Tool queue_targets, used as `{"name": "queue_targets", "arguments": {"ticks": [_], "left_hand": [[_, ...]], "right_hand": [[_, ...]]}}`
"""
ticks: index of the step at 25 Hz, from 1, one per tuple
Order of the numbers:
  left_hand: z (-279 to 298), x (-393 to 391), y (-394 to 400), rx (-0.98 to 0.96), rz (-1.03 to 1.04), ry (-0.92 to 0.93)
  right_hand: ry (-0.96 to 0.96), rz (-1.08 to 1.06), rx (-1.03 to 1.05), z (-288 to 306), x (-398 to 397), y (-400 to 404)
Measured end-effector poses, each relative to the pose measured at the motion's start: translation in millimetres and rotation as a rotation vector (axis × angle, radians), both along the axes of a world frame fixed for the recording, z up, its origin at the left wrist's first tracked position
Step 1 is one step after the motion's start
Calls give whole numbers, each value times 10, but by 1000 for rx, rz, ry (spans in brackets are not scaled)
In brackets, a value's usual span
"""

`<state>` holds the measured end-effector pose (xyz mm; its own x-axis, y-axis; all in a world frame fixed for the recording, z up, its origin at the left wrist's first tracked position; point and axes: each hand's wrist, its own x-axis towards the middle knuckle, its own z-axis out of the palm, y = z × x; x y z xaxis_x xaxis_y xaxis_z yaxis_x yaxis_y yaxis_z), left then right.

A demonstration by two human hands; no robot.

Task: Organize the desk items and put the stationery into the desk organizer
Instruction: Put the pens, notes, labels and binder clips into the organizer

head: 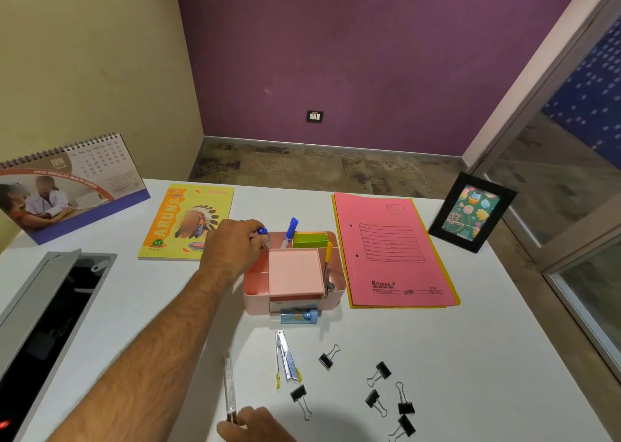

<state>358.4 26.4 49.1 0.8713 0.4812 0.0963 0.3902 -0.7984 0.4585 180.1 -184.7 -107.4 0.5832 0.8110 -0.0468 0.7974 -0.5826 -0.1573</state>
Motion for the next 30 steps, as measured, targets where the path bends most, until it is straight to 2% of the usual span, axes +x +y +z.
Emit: {"name": "queue_targets", "arguments": {"ticks": [1,3,4,5,7,8,10,12,14,18,21,26,30], "left_hand": [[1,4,18,51,-8,42],[-15,6,34,126,-47,156],[-35,4,33,138,-65,214],[-54,-1,27,130,-76,266],[-63,-24,-3,75,-86,312],[-55,-48,-20,64,-109,279],[2,-113,-54,73,-218,100],[101,-167,-97,-69,-340,-36],[204,-201,-168,-248,-436,33],[257,-247,-314,-353,-617,230],[263,-306,-412,-457,-741,263],[352,-274,-518,-456,-754,189],[518,-190,-356,-468,-595,-36]], "right_hand": [[-79,37,36,72,26,-6],[-91,-21,130,304,152,24],[-40,-58,108,439,239,73],[-89,-37,48,336,287,152],[-152,104,26,194,363,91],[-150,164,37,175,366,16],[-188,283,44,203,367,38],[-228,295,124,407,442,36],[-215,209,275,709,616,-15],[-33,-64,629,1106,1015,-150],[19,-202,754,1374,1297,-232],[-39,-256,918,1675,1548,-270],[39,-329,1027,1599,1547,-327]]}}
